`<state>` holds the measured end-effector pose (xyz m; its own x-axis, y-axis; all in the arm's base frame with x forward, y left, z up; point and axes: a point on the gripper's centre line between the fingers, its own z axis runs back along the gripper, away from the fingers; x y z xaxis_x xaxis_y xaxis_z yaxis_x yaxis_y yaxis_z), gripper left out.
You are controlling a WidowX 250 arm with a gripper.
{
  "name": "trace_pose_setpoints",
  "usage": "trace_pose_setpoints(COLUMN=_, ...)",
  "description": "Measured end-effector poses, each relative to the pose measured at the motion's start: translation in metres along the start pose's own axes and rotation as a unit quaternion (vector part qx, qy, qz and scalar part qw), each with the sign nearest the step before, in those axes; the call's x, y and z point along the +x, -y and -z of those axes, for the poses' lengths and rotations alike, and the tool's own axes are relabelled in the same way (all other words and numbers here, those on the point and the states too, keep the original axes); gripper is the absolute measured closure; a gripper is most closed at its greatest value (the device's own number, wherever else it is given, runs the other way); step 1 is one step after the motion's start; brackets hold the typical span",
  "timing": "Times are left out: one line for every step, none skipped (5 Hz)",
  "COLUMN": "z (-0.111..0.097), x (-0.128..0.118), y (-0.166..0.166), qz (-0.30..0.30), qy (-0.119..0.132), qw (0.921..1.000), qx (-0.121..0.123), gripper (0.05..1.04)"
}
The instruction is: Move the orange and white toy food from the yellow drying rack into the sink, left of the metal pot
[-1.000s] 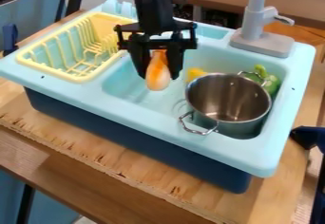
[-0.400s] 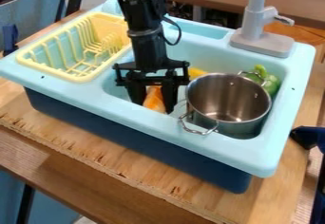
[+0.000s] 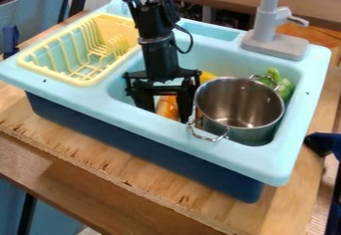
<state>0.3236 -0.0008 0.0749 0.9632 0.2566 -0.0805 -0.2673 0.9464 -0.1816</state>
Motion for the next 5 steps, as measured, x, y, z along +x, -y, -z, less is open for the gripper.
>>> trace_pose_setpoints(z=-0.02, x=0.002, y=0.006, qz=0.017, qy=0.002, qw=0.9987, qx=0.048, gripper=0.083)
trace_pose_setpoints(z=-0.069, x=-0.002, y=0.026, qz=0.049, qy=0.041, qw=0.993, qx=0.099, gripper=0.083)
trace_pose_setpoints(z=-0.113, x=-0.014, y=0.043, qz=0.082, qy=0.062, qw=0.9849, qx=0.139, gripper=0.083)
trace_pose_setpoints(z=-0.143, x=-0.038, y=0.046, qz=0.101, qy=0.039, qw=0.9806, qx=0.164, gripper=0.083)
trace_pose_setpoints(z=-0.158, x=-0.066, y=0.031, qz=0.129, qy=0.021, qw=0.9828, qx=0.131, gripper=0.083)
